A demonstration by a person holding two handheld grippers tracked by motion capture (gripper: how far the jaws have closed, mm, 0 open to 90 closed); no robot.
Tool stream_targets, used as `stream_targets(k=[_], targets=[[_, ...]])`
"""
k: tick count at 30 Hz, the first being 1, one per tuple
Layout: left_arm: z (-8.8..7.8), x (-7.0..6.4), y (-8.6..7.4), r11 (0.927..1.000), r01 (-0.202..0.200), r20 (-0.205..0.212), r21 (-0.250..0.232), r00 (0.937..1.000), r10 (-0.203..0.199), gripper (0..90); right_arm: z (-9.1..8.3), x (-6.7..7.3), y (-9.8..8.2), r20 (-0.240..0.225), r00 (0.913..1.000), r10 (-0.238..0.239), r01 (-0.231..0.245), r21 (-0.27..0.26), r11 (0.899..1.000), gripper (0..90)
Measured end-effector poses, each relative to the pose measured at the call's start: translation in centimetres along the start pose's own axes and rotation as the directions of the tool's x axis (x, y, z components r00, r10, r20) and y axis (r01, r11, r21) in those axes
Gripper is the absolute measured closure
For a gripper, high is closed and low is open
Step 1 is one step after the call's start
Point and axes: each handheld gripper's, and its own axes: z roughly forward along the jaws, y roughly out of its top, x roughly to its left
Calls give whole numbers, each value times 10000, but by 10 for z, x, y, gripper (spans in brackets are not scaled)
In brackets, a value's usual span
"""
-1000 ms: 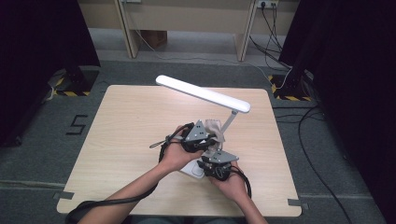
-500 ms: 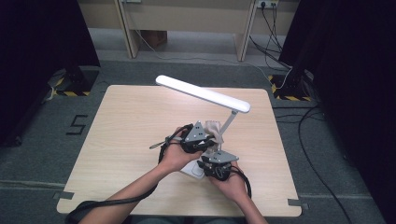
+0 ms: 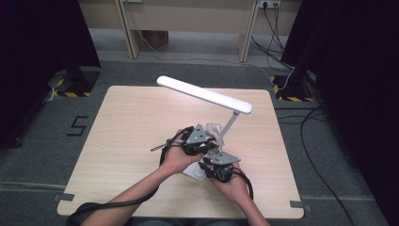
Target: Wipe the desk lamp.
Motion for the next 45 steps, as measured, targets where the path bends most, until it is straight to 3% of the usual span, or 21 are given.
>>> stream_targets(k=[24,45], targets=[[6,1,-13,9996,86,-29,260,10000,-86,814,0,0,0,30,10000,-7,7,31,10000,706],[15,5,-31,9959,277,8,863,9996,-279,814,0,0,0,-30,10000,22,-22,-10,10000,707]])
